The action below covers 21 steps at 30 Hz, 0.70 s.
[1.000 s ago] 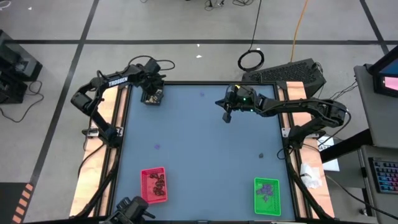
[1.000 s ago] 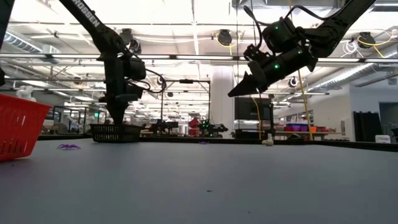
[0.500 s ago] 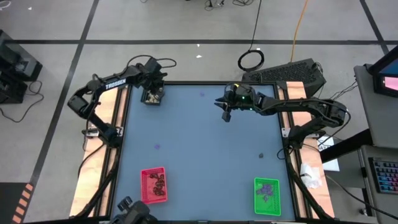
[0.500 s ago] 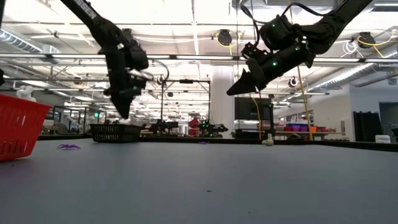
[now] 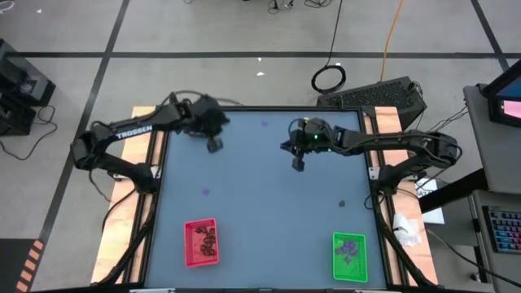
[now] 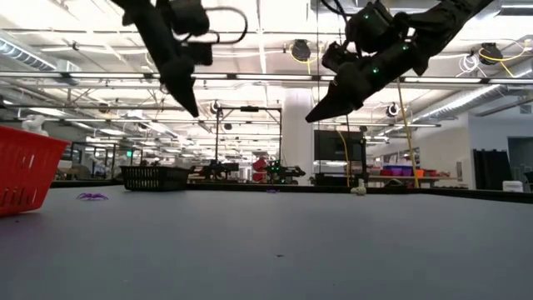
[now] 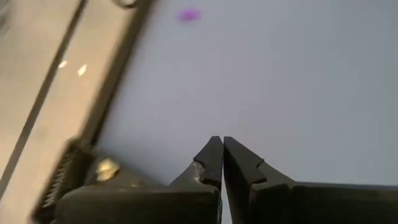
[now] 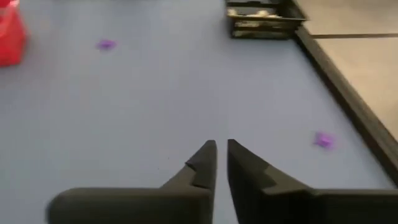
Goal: Sort Halloween decoration
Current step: Put the violet spider toy into the green bin
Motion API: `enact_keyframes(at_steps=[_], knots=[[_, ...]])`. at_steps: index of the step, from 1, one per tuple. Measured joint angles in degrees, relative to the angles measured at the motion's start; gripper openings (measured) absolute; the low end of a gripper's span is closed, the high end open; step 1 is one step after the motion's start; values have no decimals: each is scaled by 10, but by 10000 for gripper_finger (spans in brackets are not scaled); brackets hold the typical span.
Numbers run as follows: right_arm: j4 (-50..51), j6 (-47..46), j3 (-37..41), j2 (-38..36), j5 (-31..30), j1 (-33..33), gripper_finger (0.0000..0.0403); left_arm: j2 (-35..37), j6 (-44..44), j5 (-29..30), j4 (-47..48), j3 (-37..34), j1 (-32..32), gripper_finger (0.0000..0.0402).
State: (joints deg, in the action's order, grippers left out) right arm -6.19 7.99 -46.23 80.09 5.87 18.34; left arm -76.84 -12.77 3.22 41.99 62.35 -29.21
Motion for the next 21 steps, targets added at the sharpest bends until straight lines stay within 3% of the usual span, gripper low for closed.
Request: enact_keyframes(at_steps=[5, 12, 16, 21], knots=[[6, -15, 14, 1, -6, -59, 6, 3, 46, 13, 68, 0, 128, 6], [5, -51, 48, 0, -65, -136, 4, 3, 237, 58, 180, -25, 280, 6], [1, -73, 69, 0, -106, -174, 2, 3, 337, 59, 188, -74, 355, 6], [-69, -74, 94, 0, -104, -208, 1, 7, 425, 58, 157, -139, 430, 4]])
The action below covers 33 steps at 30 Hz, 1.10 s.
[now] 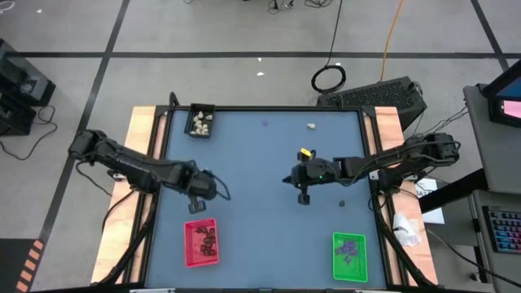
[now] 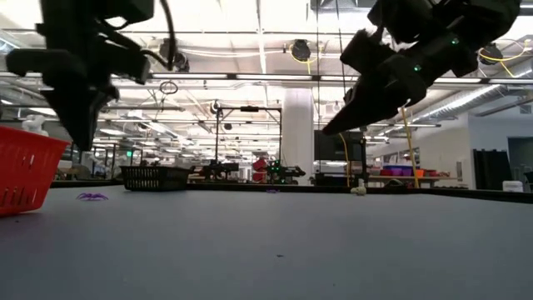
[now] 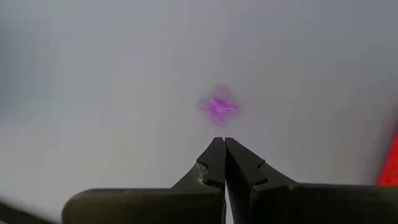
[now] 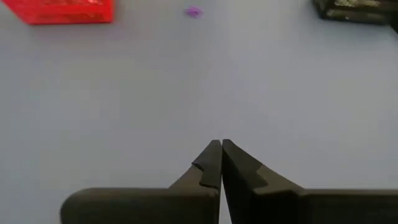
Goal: Sort Halloween decoration
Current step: Put the violet spider toy into the green bin
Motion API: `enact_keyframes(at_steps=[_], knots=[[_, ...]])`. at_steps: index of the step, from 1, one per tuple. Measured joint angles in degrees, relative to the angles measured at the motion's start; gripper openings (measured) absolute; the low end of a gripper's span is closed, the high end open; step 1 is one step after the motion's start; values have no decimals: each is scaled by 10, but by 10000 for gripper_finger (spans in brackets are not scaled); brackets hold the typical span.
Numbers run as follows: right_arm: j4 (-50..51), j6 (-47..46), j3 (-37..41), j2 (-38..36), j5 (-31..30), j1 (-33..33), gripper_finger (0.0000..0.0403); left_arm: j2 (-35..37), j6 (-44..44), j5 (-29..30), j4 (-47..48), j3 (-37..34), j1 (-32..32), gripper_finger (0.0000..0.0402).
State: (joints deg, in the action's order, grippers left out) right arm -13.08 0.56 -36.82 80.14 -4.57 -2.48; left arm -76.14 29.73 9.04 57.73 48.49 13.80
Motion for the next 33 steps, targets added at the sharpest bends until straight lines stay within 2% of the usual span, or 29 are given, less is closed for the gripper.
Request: enact_keyframes(at_steps=[7, 9, 18, 21, 25, 33], knots=[[-24, -3, 1, 0, 1, -30, 1, 9, 100, 6, -129, -73, 40, 6], [-32, -3, 1, 0, 0, -38, 1, 8, 104, 6, -134, -89, 40, 18], [-34, -14, 1, 0, -30, -63, 0, 6, 103, 54, -141, -132, 29, 133], [-34, -14, 1, 0, -30, -66, 0, 6, 76, 63, -177, -147, 22, 156], [-34, -14, 1, 0, -30, -70, 0, 6, 22, 50, -231, -170, 12, 162], [-34, -18, 1, 0, -30, -71, 0, 7, -5, 35, -235, -183, 0, 155]])
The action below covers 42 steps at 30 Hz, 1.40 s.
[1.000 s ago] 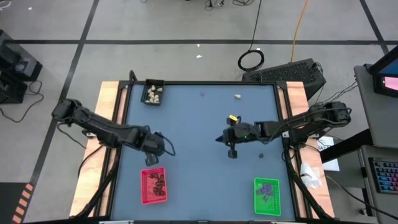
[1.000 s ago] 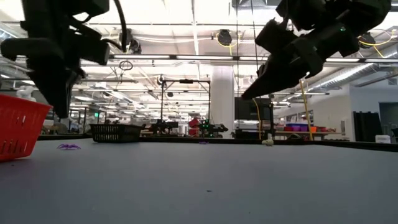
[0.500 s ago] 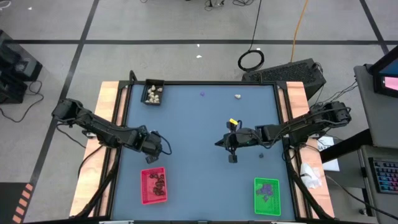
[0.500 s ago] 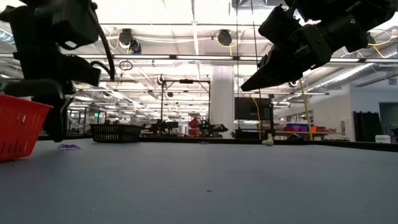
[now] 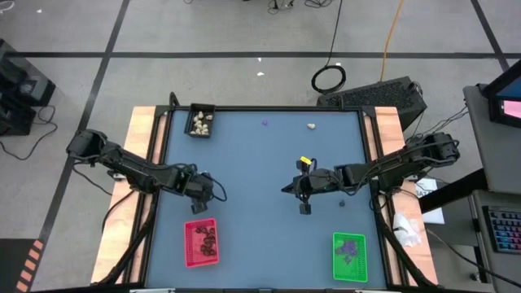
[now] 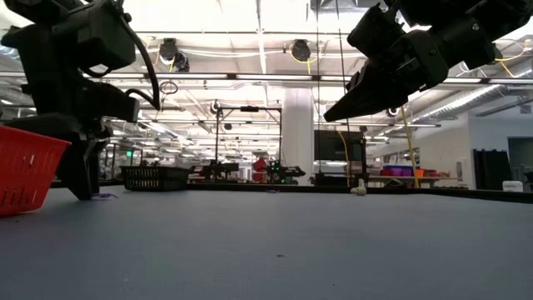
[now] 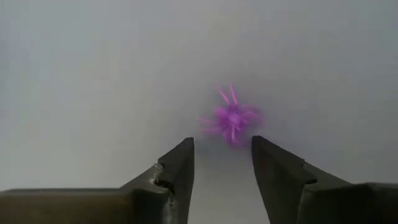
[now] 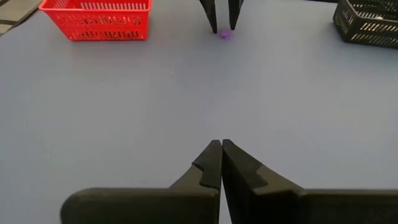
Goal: Sort Halloween decoration
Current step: Put the violet spider toy into the green bin
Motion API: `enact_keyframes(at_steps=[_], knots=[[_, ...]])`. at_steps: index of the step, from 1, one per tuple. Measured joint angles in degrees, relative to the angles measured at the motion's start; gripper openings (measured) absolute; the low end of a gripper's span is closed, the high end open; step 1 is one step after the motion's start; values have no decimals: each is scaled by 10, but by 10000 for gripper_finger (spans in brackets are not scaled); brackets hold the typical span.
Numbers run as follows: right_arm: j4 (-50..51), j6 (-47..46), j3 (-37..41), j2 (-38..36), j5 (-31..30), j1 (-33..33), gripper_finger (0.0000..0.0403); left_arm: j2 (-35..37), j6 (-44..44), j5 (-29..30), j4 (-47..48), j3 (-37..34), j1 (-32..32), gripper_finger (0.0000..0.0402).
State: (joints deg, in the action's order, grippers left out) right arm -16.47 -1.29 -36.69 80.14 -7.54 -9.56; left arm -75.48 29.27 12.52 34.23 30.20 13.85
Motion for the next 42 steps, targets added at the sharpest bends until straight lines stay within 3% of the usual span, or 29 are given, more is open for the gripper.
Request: enact_keyframes(at_steps=[4, 11, 18, 23, 34, 38, 42], knots=[[0, -6, 0, 0, 0, 0, 0, 0, -7, -11, -1, -4, 0, 116], [0, -6, 0, 0, 0, 0, 0, -1, -17, 2, -15, -6, 0, 10], [0, -17, 0, 0, 0, 0, 0, -1, -12, 9, -30, -6, 0, 1], [0, -17, 0, 0, 0, -3, 0, -2, 2, 6, -28, 2, 0, 23], [0, -25, 0, 0, 0, -23, 0, -3, -1, 33, -33, 13, 0, 148], [0, -24, 0, 0, 0, -29, 0, -2, -3, 75, -33, 13, -2, 161], [0, -24, 0, 0, 0, -30, 0, -2, -36, 58, -43, 9, -11, 151]])
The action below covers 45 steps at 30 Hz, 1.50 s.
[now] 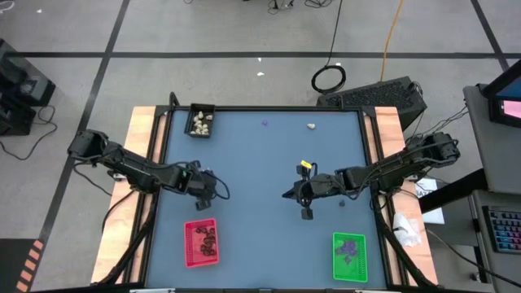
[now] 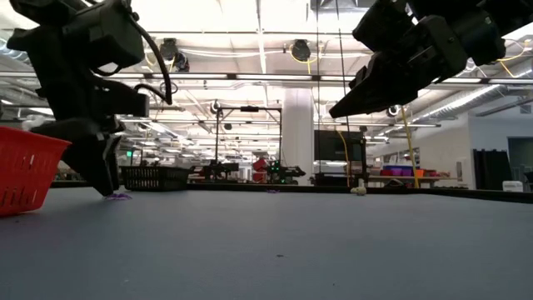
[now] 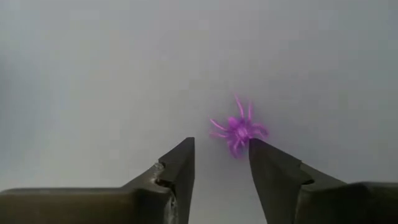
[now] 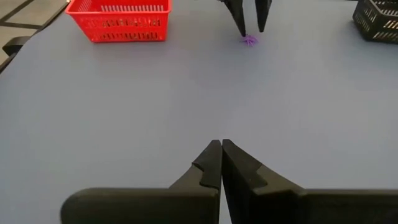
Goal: Sort Halloween decoration
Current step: Put the violet spider toy into the green bin
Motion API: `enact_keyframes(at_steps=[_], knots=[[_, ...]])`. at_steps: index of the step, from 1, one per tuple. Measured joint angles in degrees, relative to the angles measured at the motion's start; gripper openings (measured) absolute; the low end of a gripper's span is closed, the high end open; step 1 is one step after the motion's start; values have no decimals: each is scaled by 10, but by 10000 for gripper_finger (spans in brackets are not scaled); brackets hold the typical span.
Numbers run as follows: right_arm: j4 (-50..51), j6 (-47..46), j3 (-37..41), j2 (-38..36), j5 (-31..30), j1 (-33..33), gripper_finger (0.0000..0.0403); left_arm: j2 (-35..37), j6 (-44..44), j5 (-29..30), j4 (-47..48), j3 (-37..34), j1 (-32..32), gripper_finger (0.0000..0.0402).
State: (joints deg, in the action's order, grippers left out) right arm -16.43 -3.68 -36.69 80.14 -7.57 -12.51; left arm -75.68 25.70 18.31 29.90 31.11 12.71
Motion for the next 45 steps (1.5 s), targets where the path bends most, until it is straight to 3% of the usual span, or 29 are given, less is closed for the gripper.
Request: enact_keyframes(at_steps=[11, 18, 22, 28, 32, 38, 45], knots=[[0, 3, 0, 0, -1, 0, 0, 2, -46, -26, -54, -33, -8, 85], [0, 3, 0, 0, -1, 0, 0, 0, -81, -13, -93, -35, -9, 10], [0, 3, 0, 0, -1, 0, 0, -1, -81, -11, -128, -36, -9, 2], [-29, 11, 0, 14, -2, -5, 3, -1, -70, -78, -221, -36, -9, 0], [-114, 50, -1, 59, -6, -18, 26, 0, -51, -114, -285, -35, -9, 0], [-227, 126, -3, 132, -75, -22, 81, 0, 9, -165, -333, -35, -21, 0], [-202, 205, -98, 217, -75, -22, 138, 0, 25, -212, -395, -35, -22, 0]])
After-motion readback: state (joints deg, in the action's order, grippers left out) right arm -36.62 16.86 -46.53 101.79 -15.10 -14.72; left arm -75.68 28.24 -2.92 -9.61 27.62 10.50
